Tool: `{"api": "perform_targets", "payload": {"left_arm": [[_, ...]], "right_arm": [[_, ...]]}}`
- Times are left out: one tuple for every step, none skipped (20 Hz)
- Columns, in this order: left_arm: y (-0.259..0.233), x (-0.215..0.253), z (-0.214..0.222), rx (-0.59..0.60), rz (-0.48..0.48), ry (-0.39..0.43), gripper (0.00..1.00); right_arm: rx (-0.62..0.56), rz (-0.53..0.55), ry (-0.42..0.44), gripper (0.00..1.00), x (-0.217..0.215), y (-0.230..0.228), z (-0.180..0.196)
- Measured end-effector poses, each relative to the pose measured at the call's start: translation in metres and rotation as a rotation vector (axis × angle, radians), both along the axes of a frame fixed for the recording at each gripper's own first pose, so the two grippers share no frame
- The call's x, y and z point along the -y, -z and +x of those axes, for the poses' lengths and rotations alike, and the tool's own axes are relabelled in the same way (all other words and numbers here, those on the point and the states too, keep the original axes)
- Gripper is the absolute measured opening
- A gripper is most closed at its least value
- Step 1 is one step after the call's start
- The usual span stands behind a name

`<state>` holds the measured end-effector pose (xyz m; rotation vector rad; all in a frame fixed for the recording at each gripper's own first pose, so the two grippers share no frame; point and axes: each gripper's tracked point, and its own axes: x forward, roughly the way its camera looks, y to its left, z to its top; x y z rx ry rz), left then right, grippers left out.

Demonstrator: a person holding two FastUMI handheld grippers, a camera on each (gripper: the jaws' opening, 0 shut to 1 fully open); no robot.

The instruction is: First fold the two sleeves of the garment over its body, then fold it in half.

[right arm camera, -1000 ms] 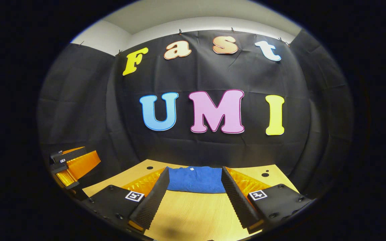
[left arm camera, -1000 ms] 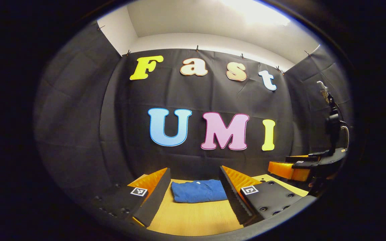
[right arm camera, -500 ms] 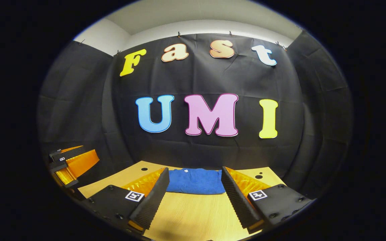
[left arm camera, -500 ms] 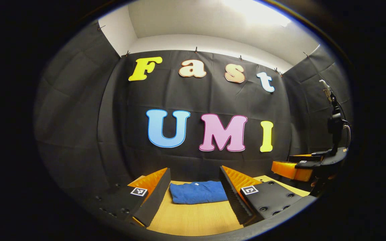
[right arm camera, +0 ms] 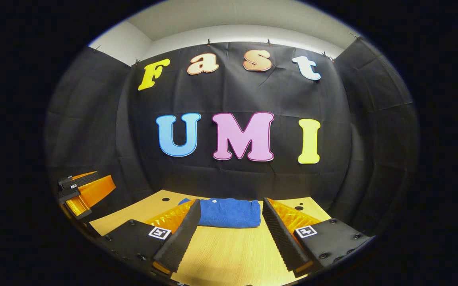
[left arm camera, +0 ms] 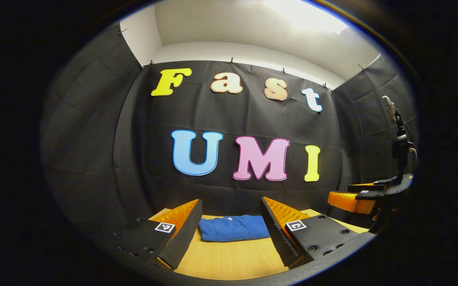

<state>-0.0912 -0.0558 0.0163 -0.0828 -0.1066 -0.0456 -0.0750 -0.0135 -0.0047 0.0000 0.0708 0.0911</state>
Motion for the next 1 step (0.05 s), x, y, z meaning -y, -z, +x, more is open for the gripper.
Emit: {"api": "perform_targets", "payload": {"left_arm": [[-0.0004, -0.0003, -0.0003, 0.0, -0.002, -0.002, 0.86]], "right_arm": [[-0.003, 0.0, -0.001, 0.91, 0.0055, -0.0007, 0.0051]]}}
